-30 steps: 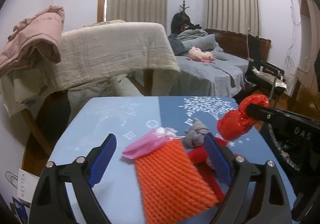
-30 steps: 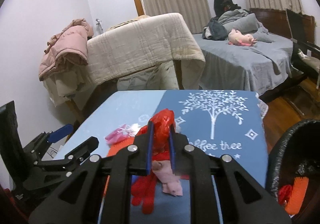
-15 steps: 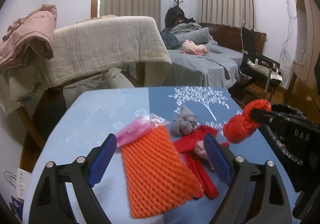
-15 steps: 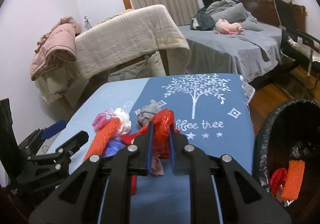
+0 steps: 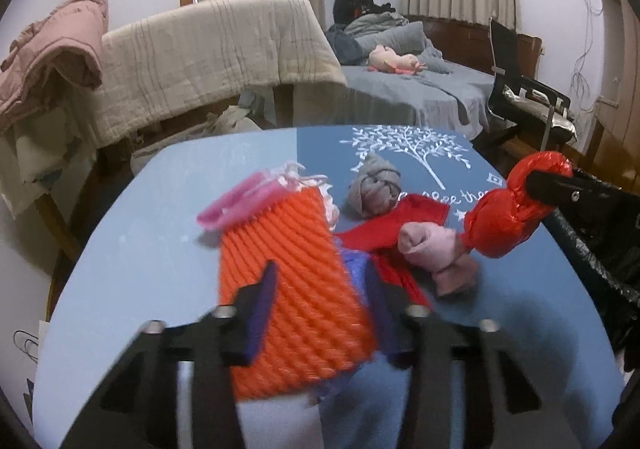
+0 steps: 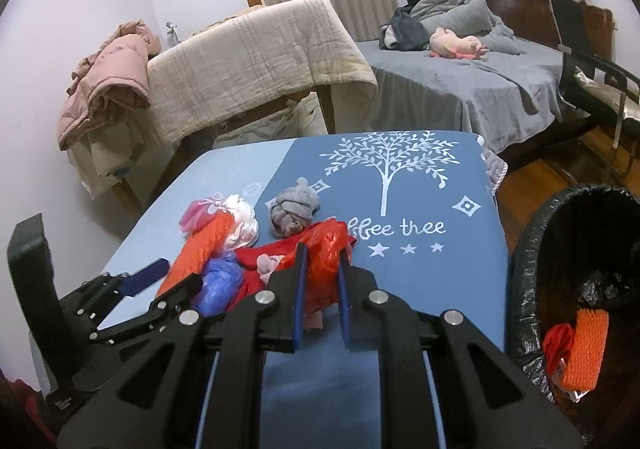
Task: Collect trash
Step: 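Grasp the red plastic bag with the right tool, then grasp the orange foam mesh sleeve with the left tool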
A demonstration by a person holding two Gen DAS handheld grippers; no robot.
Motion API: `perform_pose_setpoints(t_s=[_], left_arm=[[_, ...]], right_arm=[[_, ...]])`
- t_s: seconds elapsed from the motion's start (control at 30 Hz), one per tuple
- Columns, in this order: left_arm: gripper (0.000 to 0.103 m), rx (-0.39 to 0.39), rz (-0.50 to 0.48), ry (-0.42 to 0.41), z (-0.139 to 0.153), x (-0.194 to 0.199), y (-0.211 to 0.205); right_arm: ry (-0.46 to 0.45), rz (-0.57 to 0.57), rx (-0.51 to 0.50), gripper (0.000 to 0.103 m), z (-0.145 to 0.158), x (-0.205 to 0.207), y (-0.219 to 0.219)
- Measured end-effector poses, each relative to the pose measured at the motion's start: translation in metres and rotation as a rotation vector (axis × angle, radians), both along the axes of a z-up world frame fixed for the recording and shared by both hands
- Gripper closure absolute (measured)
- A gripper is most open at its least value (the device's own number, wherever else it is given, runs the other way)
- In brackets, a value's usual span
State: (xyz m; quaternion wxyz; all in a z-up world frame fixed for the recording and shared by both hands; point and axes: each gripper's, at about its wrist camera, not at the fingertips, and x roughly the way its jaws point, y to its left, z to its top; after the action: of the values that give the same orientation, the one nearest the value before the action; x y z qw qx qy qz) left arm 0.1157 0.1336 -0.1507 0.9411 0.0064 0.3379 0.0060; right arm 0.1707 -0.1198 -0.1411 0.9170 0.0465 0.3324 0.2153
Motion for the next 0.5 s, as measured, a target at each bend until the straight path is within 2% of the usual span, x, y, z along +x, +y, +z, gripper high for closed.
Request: perform_pose_setpoints(t_s=[0.1, 0.3, 0.5], left_arm=[[0.089, -0.024, -0.013, -0.006, 0.004, -0.001, 0.004], [0.09, -0.044, -0.011, -0.047, 0.02, -0.007, 0.006], [0.09, -0.04, -0.001, -0.041, 0.019, -0.008, 0.009]], right_arm=[[-0.006, 0.007, 0.001, 0.09, 0.002, -0.001, 0.001], [-0.024, 0.02, 0.005, 0.09, 0.01, -0.005, 0.004], [-0.018, 0.025, 0.002, 0.09, 0.008, -0.01, 0.004]])
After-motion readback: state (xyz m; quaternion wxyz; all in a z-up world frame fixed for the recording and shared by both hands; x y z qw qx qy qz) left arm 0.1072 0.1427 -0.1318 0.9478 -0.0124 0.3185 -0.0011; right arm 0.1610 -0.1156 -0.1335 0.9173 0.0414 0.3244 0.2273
